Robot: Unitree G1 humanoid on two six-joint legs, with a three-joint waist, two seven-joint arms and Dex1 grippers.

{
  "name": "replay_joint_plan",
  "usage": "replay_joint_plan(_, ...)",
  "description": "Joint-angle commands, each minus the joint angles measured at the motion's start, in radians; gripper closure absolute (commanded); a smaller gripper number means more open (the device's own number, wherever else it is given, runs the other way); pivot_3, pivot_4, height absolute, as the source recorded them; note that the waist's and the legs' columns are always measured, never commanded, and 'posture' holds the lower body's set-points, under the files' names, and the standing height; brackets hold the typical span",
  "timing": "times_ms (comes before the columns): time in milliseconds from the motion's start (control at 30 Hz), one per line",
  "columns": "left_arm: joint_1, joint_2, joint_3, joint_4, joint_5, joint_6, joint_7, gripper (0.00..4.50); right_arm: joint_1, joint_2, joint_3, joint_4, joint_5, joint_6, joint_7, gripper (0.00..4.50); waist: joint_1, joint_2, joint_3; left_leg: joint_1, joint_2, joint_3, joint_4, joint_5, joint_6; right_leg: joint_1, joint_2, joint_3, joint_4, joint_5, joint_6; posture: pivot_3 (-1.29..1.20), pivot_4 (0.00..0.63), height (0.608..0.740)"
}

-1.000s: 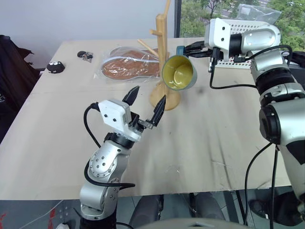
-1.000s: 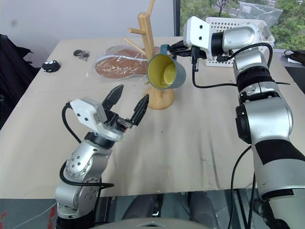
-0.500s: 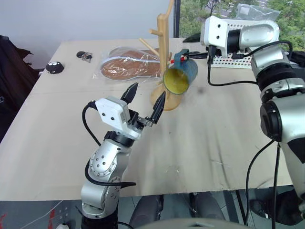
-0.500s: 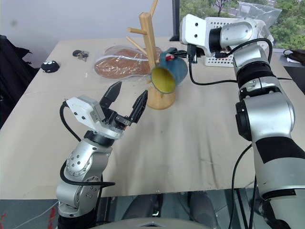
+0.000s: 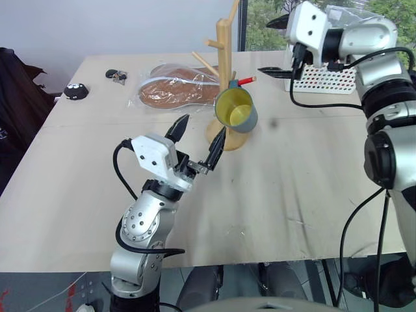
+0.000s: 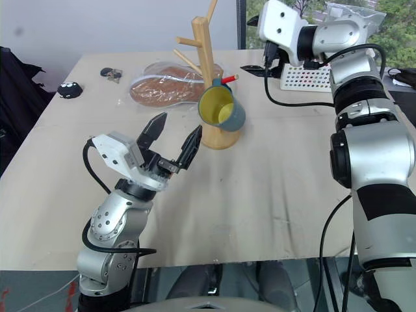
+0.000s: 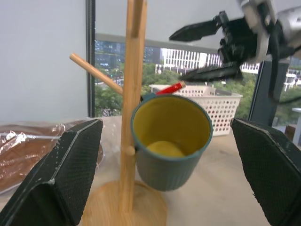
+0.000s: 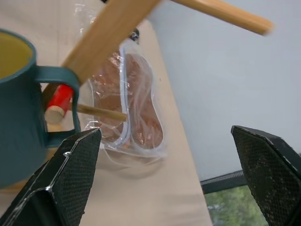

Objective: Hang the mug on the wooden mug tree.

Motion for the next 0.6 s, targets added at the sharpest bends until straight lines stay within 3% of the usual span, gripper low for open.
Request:
replay_joint_plan(33,0.066,0.041,0.013,-0.023,0.002,-0.006,-0.024,0.0,0.048,-0.059,-0.098,-0.065,0.134,0.144,0.176,0.03,0.001,0.0,0.0,0.0,0.0,0.0,0.0,0.0,0.0,0.0,0.0,0.0,-0.001,0.0,0.0,0.0,0.15,0.74)
replay_joint_plan(133,0.115,0.085,0.026,-0.024,0.01,-0.001,-0.039,0.0,0.178,-0.096,-0.126,-0.188,0.203,0.25,0.267,0.03,0.002,0.0,0.0,0.0,0.0,0.0,-0.001,0.0,0.0,0.0,0.0,0.0,-0.001,0.0,0.0,0.0,0.15,0.74)
replay_joint_plan(200,0.177,0.133,0.048,-0.009,0.007,-0.005,-0.079,0.0,0.423,-0.127,-0.153,-0.484,0.293,0.424,0.29,0.03,0.003,-0.003,-0.003,0.0,0.0,0.001,-0.001,0.0,0.0,0.0,-0.001,0.002,0.001,0.001,-0.001,0.0,0.15,0.74)
replay_joint_plan(333,0.253,0.204,0.072,0.052,0.017,-0.025,-0.141,0.0,0.95,-0.137,-0.241,-1.097,0.441,0.74,0.122,0.03,0.029,-0.002,-0.006,-0.002,0.003,-0.006,-0.002,0.0,0.0,0.002,0.0,-0.004,-0.001,0.0,-0.001,0.0,0.15,0.74)
replay_joint_plan(433,0.279,0.23,0.091,0.085,0.001,-0.025,-0.171,0.0,1.286,-0.09,-0.292,-1.4,0.499,0.851,-0.024,0.03,0.032,0.004,-0.005,-0.012,0.0,-0.005,0.001,0.0,0.0,-0.01,-0.003,-0.004,0.002,0.0,-0.001,0.0,0.15,0.74)
replay_joint_plan(533,0.299,0.245,0.106,0.117,-0.015,-0.017,-0.201,0.0,1.578,0.034,-0.309,-1.573,0.498,0.811,-0.182,0.03,0.026,0.002,-0.006,-0.008,-0.001,0.0,0.001,0.0,0.001,-0.009,-0.004,0.0,0.004,0.001,0.0,0.0,0.15,0.74)
replay_joint_plan(600,0.32,0.26,0.113,0.145,-0.006,-0.043,-0.232,0.0,1.714,0.119,-0.318,-1.637,0.469,0.729,-0.273,0.03,0.026,0.0,-0.007,0.002,0.0,-0.001,0.001,-0.003,0.005,0.002,-0.002,-0.001,0.004,0.0,0.0,0.0,0.15,0.74)
